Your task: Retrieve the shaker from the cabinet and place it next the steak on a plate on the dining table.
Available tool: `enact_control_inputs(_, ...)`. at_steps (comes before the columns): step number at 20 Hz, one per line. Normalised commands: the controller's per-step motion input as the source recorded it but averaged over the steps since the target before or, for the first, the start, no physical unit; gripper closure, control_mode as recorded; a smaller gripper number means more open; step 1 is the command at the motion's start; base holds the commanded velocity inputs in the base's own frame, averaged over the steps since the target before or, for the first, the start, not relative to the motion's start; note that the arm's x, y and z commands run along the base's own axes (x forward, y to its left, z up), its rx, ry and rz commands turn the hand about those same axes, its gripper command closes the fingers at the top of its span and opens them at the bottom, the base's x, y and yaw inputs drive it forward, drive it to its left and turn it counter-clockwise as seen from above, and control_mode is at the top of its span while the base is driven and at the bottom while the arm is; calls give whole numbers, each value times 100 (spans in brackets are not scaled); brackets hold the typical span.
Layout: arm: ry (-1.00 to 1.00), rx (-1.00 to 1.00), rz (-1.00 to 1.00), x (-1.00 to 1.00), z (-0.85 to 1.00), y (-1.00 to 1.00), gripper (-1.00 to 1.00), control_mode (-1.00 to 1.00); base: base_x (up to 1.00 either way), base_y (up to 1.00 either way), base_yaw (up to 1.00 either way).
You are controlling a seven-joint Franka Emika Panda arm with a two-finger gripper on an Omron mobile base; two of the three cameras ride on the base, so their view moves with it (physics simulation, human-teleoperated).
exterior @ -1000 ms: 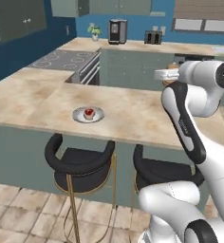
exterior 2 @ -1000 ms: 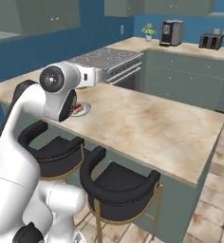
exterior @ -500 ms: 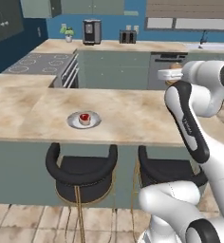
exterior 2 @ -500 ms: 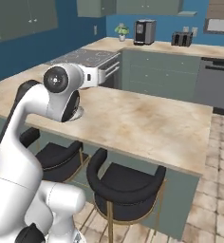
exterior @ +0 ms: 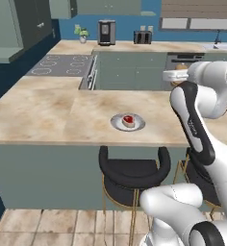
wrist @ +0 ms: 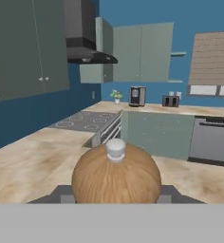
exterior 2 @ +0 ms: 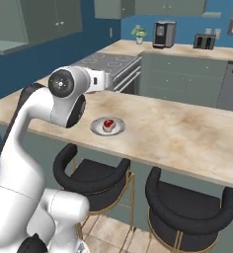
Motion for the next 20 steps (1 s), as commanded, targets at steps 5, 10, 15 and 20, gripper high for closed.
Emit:
enact_control_inputs(5,0,0,0,0,0,0,100,100,40,12,0)
enact_control_inputs(10,0,0,0,0,0,0,100,100,64,-30,2)
enact_control_inputs(15,0,0,0,0,0,0,100,100,79,-44,15)
enact_control_inputs(20,0,0,0,0,0,0,100,100,64,-42,20)
